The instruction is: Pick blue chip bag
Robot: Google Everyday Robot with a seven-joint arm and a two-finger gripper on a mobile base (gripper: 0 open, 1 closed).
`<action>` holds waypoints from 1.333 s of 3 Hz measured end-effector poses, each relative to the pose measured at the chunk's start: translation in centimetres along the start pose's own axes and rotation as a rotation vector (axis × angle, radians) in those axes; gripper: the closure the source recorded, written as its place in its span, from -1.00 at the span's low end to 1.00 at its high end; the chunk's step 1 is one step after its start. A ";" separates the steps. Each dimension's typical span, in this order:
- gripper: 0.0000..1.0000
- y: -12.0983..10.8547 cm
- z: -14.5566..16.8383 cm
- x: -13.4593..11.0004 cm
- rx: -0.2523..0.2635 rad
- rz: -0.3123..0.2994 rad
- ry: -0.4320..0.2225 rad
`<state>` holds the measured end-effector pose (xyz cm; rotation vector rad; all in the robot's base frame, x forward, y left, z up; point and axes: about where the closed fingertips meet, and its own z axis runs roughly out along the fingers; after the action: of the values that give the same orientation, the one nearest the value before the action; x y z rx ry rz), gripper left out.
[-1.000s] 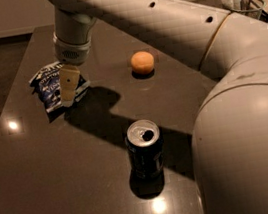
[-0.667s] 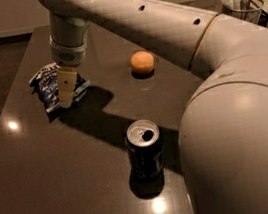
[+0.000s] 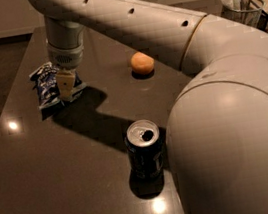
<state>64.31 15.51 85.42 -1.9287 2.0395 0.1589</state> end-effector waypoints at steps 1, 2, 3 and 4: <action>0.24 0.0 -1.3 0.1 -0.002 -0.011 -0.004; 0.70 0.6 -4.3 0.0 -0.011 -0.051 -0.041; 1.00 1.3 -8.0 0.0 -0.017 -0.105 -0.087; 1.00 2.1 -11.3 -0.4 -0.024 -0.160 -0.130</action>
Offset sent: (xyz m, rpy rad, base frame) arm -0.0283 -0.0257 0.0814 0.0777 -0.0217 0.1255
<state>60.50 12.63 95.83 -2.0300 1.8004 0.2639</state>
